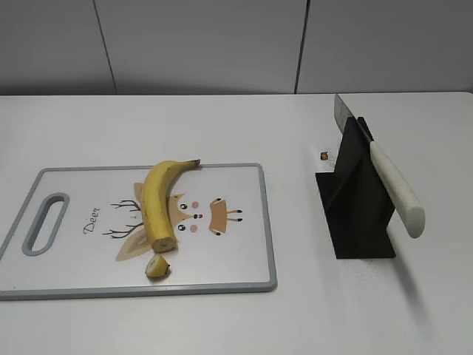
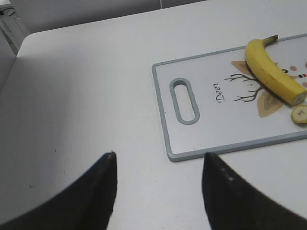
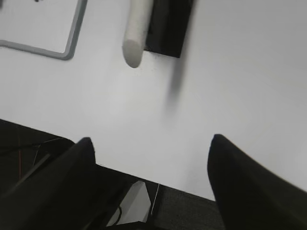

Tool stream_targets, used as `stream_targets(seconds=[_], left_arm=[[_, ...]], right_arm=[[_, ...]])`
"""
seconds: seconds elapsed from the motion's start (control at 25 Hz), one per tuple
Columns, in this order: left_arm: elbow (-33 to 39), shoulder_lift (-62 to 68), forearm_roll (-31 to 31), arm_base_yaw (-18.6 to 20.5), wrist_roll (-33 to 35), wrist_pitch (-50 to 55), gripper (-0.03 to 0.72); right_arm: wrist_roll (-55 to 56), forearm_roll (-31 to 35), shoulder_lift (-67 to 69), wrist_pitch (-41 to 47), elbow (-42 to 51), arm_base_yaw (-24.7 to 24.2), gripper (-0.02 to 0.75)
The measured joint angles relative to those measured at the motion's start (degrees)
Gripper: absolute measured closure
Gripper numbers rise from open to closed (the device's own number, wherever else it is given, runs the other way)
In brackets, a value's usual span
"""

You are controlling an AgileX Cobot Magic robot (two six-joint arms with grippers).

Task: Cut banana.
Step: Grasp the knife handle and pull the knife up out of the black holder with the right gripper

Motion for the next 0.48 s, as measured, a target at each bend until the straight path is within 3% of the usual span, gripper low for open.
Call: stream_targets(seconds=[0.16,0.48], left_arm=[[0.0,0.0,0.0,0.0,0.0,0.0,0.137],[0.0,0.0,0.0,0.0,0.0,0.0,0.137]], right_arm=[[1.62,0.07,5.49,-0.28,-4.09,3.91,0.188],[2.39,0.24,19.35,-0.8,-11.43,4.48,0.189]])
